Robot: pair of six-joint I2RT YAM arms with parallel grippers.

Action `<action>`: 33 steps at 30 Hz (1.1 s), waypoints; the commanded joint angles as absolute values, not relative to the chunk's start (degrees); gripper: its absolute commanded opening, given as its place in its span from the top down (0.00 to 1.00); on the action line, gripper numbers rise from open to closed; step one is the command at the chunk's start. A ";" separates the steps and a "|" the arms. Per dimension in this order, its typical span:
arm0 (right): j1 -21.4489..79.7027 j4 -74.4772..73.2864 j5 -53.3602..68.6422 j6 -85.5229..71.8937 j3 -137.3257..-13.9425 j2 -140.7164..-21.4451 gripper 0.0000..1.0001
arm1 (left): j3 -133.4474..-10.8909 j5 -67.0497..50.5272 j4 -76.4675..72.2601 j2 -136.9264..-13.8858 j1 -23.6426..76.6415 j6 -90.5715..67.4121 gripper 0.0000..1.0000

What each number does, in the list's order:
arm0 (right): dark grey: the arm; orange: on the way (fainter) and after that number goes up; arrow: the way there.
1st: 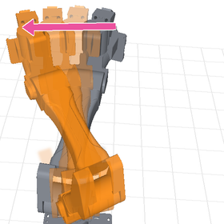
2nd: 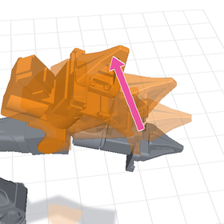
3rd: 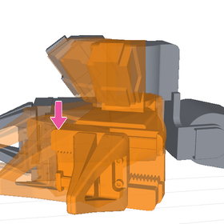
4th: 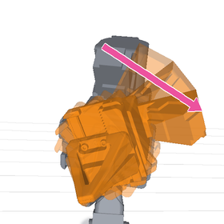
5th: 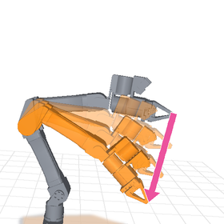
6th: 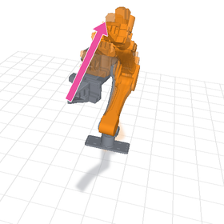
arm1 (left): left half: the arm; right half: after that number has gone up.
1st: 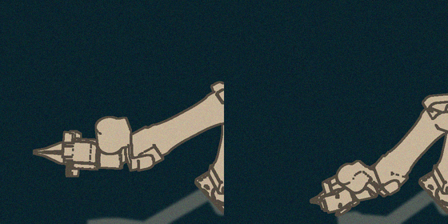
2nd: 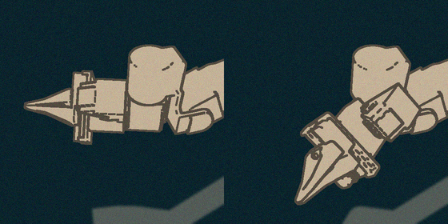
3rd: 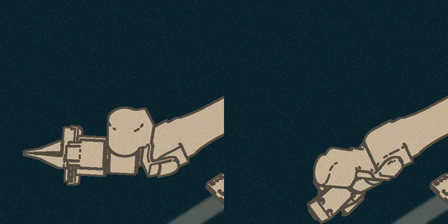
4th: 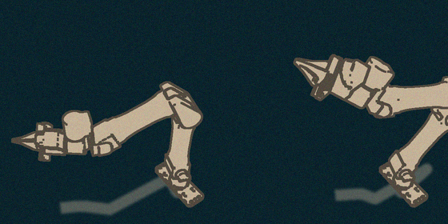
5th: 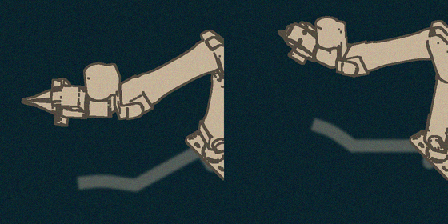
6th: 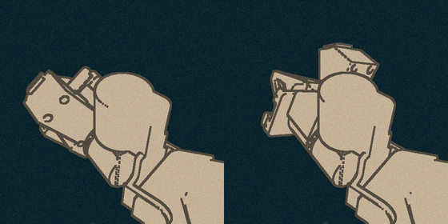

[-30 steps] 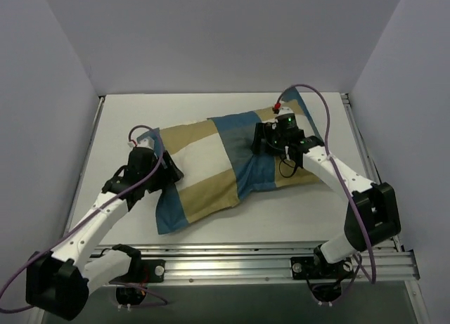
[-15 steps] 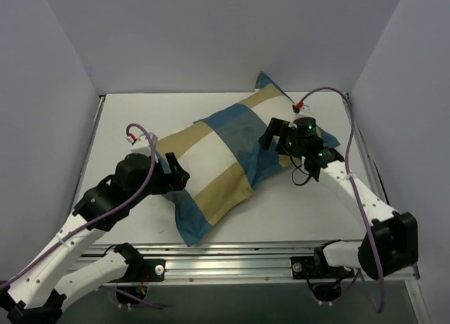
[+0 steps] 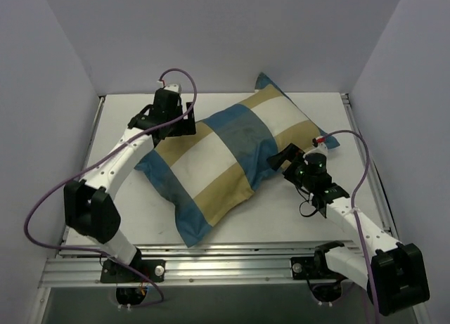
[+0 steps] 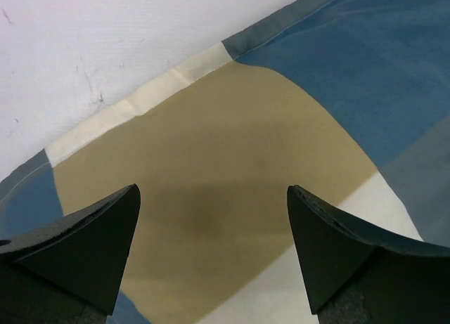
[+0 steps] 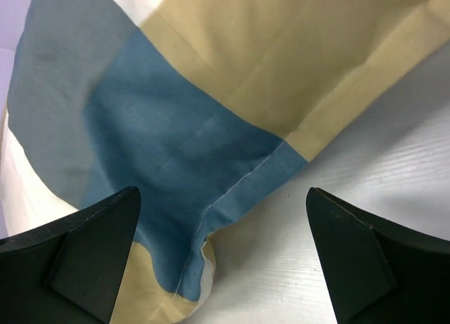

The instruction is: Remove the pillowcase from the pillow

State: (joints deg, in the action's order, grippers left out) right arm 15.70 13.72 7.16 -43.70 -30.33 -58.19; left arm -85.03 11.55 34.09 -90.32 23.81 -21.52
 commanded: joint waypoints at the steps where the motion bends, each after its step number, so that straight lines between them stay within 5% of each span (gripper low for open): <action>1: 15.21 28.19 10.02 -52.18 -24.64 -59.49 0.00 | -90.61 7.48 33.56 -95.08 23.29 -18.45 0.06; 12: 15.38 54.56 17.21 -50.80 -22.94 -79.17 0.06 | -74.98 3.96 28.31 -95.36 23.38 -23.73 0.06; 16: 15.91 64.06 22.05 -50.19 -24.95 -86.38 0.33 | -68.65 1.76 25.58 -94.49 23.64 -26.97 0.06; 18: 15.91 63.81 24.24 -49.14 -27.41 -86.66 0.58 | -65.58 1.06 24.44 -93.52 24.17 -27.77 0.05; 20: 16.00 59.17 24.96 -47.56 -29.52 -84.39 0.81 | -63.64 1.23 24.17 -92.29 25.83 -28.82 0.05; 23: 16.26 46.09 22.51 -41.76 -35.40 -78.15 1.00 | -63.28 1.49 24.78 -91.15 29.08 -30.05 0.05; 33: 20.73 6.71 15.92 -23.92 -69.05 -72.15 1.00 | -69.52 -2.98 19.26 -85.52 41.38 -40.16 0.05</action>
State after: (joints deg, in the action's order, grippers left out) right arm 16.56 12.51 15.33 -30.89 -57.76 -74.41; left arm -66.11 4.99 22.70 -88.64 37.01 -34.59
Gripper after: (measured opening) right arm 0.044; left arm 0.944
